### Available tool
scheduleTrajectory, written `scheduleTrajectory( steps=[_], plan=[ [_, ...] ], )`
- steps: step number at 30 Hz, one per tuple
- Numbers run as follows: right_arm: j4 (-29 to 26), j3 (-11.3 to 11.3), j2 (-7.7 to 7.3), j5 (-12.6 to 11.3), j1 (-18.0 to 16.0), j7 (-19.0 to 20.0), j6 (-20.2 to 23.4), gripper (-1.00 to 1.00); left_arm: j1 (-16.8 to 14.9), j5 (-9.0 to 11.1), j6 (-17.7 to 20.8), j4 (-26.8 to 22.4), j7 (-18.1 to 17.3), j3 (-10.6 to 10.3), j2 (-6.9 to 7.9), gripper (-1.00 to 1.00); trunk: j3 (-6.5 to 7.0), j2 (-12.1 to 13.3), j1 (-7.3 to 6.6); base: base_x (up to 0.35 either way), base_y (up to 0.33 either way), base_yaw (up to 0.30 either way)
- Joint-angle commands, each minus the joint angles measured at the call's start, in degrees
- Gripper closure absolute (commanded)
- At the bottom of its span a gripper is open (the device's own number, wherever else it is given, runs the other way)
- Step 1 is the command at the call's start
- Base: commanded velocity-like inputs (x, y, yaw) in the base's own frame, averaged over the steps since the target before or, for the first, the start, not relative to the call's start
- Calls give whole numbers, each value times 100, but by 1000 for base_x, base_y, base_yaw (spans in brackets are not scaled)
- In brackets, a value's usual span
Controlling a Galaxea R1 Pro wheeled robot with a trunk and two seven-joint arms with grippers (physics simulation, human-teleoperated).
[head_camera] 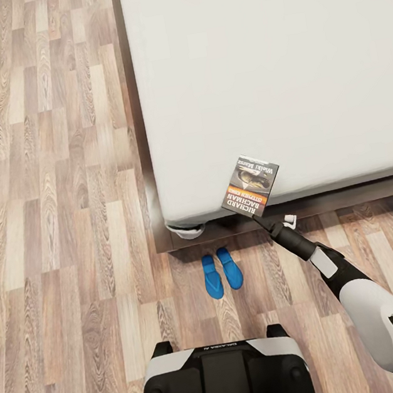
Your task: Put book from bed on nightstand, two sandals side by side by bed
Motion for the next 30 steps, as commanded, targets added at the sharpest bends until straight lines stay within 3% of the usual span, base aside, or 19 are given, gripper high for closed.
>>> scheduleTrajectory(
  steps=[1,18,30],
  plan=[
    [3,-11,0,-20,-2,14,59,100,2,47,-21,1,11,-49,-1,-100,17,39,-22,0,0,0],
    [-2,5,-36,-20,4,51,78,100,2,47,-21,1,11,-49,-22,-100,322,721,-395,0,0,0],
    [-44,325,-45,-35,16,128,119,100,5,47,-21,1,3,-49,-27,-100,538,1202,-658,0,0,0]
  ],
)
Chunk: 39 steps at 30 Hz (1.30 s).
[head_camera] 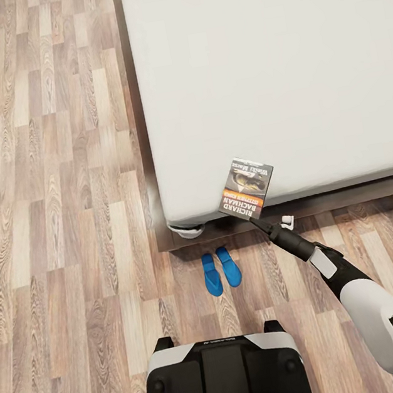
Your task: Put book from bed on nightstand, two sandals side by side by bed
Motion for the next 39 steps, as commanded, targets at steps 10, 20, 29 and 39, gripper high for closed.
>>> scheduleTrajectory(
  steps=[10,20,29,39],
  plan=[
    [-52,45,-19,-14,18,262,89,100,13,47,-21,1,11,-50,-4,-100,178,399,-219,0,0,0],
    [-83,64,-26,-6,35,397,538,100,16,47,-21,1,11,-56,-26,-100,358,800,-438,0,0,0],
    [-179,66,-24,-12,51,413,607,100,16,47,-21,1,18,-56,-72,-100,519,1161,-636,0,0,0],
    [-400,46,-24,-21,97,419,616,100,16,47,-21,1,19,-58,-79,-100,699,1562,-856,0,0,0]
  ],
)
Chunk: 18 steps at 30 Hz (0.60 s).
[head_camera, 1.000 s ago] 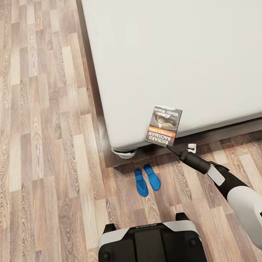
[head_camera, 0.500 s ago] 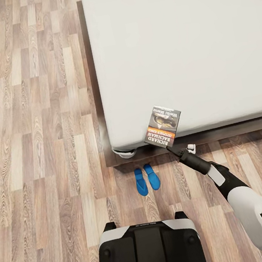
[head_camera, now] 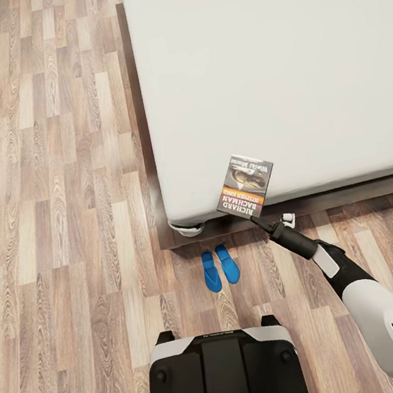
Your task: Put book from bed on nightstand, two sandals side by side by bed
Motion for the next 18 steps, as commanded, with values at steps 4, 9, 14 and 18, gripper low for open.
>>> scheduleTrajectory(
  steps=[4,9,14,18],
  plan=[
    [-26,-10,0,-19,8,8,66,100,2,47,-21,1,12,-49,-1,-100,70,157,-86,0,0,0],
    [-34,-6,0,-19,12,3,80,100,1,47,-21,1,10,-48,-1,-100,159,357,-196,0,0,0],
    [-35,-5,0,-16,13,1,79,100,1,47,-21,1,11,-49,-1,-100,249,558,-306,0,0,0],
    [-34,-4,0,-15,18,0,68,100,2,47,-21,1,7,-49,-2,-100,321,718,-393,0,0,0]
  ],
)
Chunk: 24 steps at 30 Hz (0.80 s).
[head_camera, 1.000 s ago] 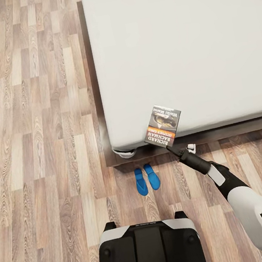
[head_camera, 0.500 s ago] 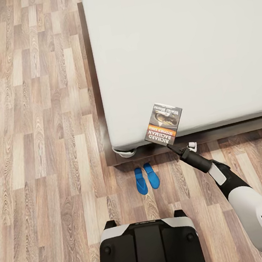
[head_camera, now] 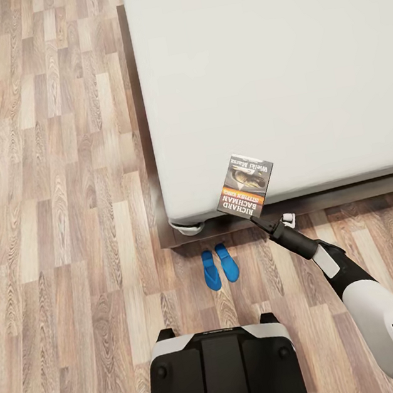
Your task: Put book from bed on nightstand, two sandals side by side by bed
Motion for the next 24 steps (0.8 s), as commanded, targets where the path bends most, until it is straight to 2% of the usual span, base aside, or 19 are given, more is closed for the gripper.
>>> scheduleTrajectory(
  steps=[1,21,24],
  plan=[
    [2,-7,0,-19,-2,11,55,100,2,47,-21,1,11,-49,0,-100,15,35,-19,0,0,0],
    [8,-16,0,-24,3,16,30,100,1,47,-21,1,9,-49,0,-100,374,837,-459,0,0,0],
    [13,-16,0,-21,3,11,28,100,0,47,-21,1,10,-49,0,-100,374,837,-459,0,0,0]
  ],
)
